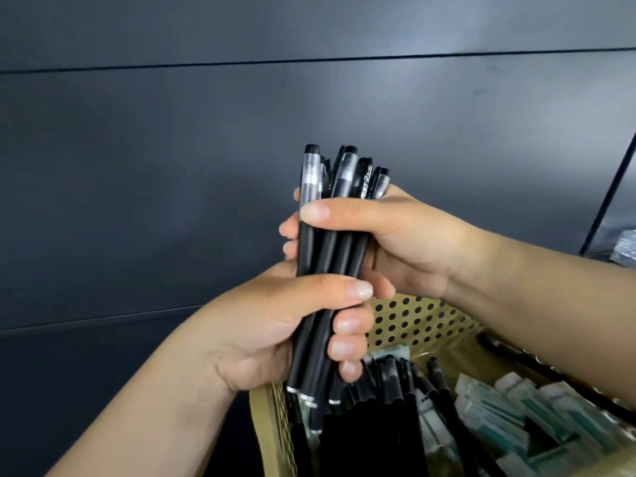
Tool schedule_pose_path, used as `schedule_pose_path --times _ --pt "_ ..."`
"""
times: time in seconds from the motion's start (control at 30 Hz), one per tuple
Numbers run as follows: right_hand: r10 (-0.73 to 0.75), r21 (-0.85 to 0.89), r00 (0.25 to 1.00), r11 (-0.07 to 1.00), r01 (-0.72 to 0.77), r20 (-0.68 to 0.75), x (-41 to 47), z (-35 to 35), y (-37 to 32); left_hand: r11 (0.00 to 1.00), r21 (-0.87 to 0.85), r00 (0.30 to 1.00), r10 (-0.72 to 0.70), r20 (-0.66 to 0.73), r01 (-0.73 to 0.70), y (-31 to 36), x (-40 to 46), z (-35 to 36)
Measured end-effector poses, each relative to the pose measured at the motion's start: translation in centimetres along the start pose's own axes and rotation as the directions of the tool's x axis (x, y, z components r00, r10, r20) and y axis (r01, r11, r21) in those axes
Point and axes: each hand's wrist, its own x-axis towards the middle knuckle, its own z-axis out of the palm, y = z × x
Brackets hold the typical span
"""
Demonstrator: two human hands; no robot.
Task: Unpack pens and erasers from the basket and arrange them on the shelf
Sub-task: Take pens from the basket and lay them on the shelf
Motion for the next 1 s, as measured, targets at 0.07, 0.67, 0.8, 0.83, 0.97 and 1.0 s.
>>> schedule_pose_path --times 0.07,0.67,0.8,0.83,0.97,1.0 --pt "-0.016 0.018 0.998 1.0 0.017 -0.056 0.0 0.1 -0.2 0.999 0.036 0.996 0.026 -0.089 -0.023 0.0 0.0 0.4" --pt "-0.448 -0.004 0.784 0.869 0.495 -0.43 0.5 0.2 -0.6 0.904 -0.351 0.88 0.055 -0.472 -0.245 0.3 1.1 0.4" --pt "-0.326 0.179 0.816 0.873 0.454 -0.477 0.5 -0.8 -1.3 0.983 -0.098 0.916 0.107 -0.386 -0.156 0.0 1.1 0.5" --pt "-0.288 0.228 0.837 0.874 0.428 -0.466 0.4 -0.9 -1.3 0.992 -0.01 0.93 0.115 -0.349 -0.126 0.0 1.0 0.6" --pt "-0.192 0.256 0.91 0.92 0.297 -0.368 0.0 -0.5 -0.7 0.963 0.262 0.967 0.129 -0.219 -0.069 -0.4 0.7 0.9" --pt "-0.178 0.226 0.927 0.939 0.261 -0.33 -0.1 -0.3 -0.6 0.956 0.285 0.971 0.125 -0.202 -0.063 -0.5 0.6 0.9"
